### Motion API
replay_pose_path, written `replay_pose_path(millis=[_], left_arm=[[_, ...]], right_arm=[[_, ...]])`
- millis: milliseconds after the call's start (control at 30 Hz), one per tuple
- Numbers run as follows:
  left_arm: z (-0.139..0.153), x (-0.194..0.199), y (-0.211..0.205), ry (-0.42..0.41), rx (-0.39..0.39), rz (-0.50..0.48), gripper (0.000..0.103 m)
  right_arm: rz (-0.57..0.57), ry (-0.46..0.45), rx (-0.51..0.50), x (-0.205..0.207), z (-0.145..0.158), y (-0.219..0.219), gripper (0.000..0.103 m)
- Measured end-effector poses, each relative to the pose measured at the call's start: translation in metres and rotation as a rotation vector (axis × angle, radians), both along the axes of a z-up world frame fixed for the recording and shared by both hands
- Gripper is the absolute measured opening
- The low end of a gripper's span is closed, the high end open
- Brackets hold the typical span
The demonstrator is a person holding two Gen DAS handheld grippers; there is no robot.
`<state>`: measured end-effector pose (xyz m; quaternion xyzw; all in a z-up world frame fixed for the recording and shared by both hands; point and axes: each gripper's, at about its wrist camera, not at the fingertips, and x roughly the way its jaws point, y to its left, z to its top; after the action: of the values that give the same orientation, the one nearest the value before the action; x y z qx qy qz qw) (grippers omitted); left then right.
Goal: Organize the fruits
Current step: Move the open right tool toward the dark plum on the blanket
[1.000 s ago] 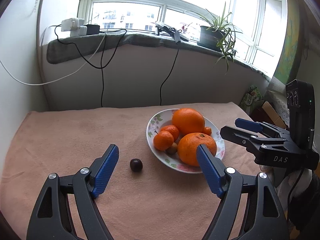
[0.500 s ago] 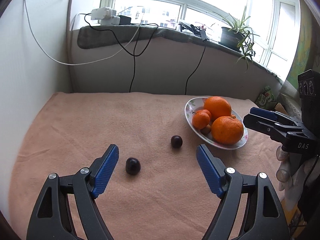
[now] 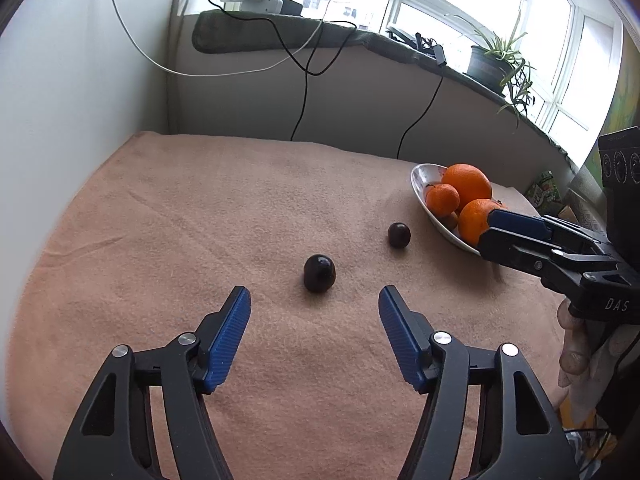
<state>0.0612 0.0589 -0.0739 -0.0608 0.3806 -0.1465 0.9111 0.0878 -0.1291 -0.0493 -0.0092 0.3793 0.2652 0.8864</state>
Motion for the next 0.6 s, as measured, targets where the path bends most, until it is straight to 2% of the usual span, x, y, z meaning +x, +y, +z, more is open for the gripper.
replay_pose_path(millis=[67,133,200,600], left_arm=[[-0.003,0.000,0.000,0.007,-0.005,-0.010,0.063],[-0.005,0.001,0.000,0.012,-0.009,-0.018,0.059],[-0.006,0.003,-0.001,0.014,-0.012,-0.028,0.057],[-0.010,0.018,-0.001,0.026,-0.007,-0.062,0.044]], right_arm=[[-0.007,0.027,0.004,0.001,-0.008,0.006,0.067],[-0.031,0.047,-0.007,0.005,-0.016,0.010,0.057],[-0.060,0.077,-0.008,0.010,-0.023,0.013,0.052],[-0.176,0.109,-0.074,0.034,-0.044,0.026,0.044]])
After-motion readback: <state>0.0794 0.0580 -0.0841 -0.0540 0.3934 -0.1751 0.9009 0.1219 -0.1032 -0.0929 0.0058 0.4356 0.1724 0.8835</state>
